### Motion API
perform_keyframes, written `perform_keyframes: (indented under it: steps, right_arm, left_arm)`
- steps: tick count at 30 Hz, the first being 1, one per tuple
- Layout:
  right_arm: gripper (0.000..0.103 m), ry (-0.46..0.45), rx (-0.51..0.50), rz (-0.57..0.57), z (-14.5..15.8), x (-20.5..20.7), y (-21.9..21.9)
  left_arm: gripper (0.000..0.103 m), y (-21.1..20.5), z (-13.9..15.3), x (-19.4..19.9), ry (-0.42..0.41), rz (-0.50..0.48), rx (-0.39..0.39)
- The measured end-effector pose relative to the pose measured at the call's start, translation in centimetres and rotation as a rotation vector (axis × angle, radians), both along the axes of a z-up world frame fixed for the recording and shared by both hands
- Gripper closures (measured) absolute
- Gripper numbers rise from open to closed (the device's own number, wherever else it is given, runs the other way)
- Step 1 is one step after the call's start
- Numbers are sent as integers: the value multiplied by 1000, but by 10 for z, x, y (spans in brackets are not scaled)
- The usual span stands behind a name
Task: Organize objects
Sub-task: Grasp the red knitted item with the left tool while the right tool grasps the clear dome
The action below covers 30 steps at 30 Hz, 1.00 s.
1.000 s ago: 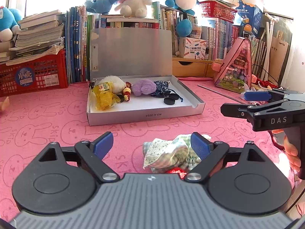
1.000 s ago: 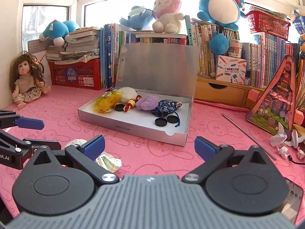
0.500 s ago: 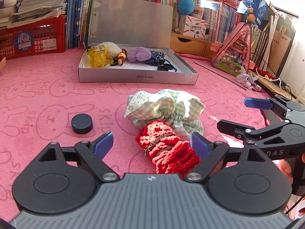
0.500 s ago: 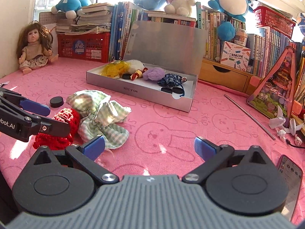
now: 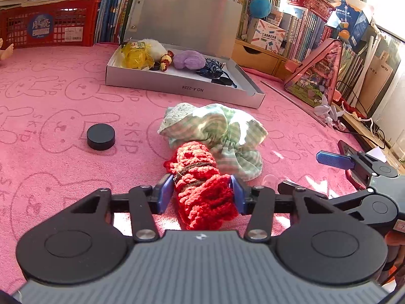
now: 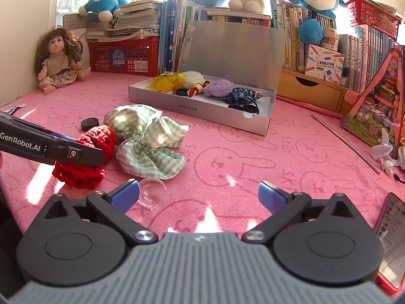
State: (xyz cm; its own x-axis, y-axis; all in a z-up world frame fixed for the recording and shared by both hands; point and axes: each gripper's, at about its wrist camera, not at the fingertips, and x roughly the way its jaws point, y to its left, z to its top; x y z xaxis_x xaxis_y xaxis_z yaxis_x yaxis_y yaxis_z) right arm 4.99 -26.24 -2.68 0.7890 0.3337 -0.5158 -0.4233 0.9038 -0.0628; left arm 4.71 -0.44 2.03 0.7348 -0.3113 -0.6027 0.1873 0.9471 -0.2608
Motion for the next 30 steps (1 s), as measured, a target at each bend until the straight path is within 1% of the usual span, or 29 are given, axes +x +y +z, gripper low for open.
perform_keyframes:
  steps: [3,6,8,10,13,14,17,19,20,21,22,23,25,28,30]
  right_arm:
    - [0,4,18,29,0,-3,4]
    - [0,7,18,42,-2,-5,10]
    - [2,7,11,53,-3,-6,14]
    - [9,8,2,61,-3,-8,19]
    - [15,13,-4,77,-5,-12,23]
    - [17,11,-4,80,-5,-13,25]
    - [25,13,-4,86,-6,-15,27]
    - [35,14,-3,82,-6,-15,27]
    - [38,19,-2,80,-7,-15,28]
    - [44,26,0,81,-7,-14,28]
    - [48,35,4,78,-8,-13,29]
    - [49,41,9,76,-9,-13,29]
    - [61,45,14,70,-10,-14,31]
    - [71,38,20,63,-11,-15,32]
    - [71,31,28,62,-9,-16,32]
  left_arm:
    - [54,-1,5,-5,-32,1,63]
    - [55,1,8,-9,-55,5,101]
    - [55,4,8,-11,-67,8,133]
    - [54,5,7,-12,-67,14,156]
    - [53,8,4,-14,-64,21,161]
    - [51,9,4,-15,-65,24,162]
    - [46,7,4,-16,-79,34,168]
    - [42,6,5,-17,-89,39,176]
    - [40,6,5,-17,-89,43,177]
    - [38,5,5,-16,-83,46,177]
    - [38,6,4,-15,-74,52,174]
    - [37,7,3,-14,-61,57,167]
    - [37,8,-1,-11,-28,60,147]
    - [37,9,-5,-10,-15,76,126]
    - [39,7,-5,-12,-26,73,133]
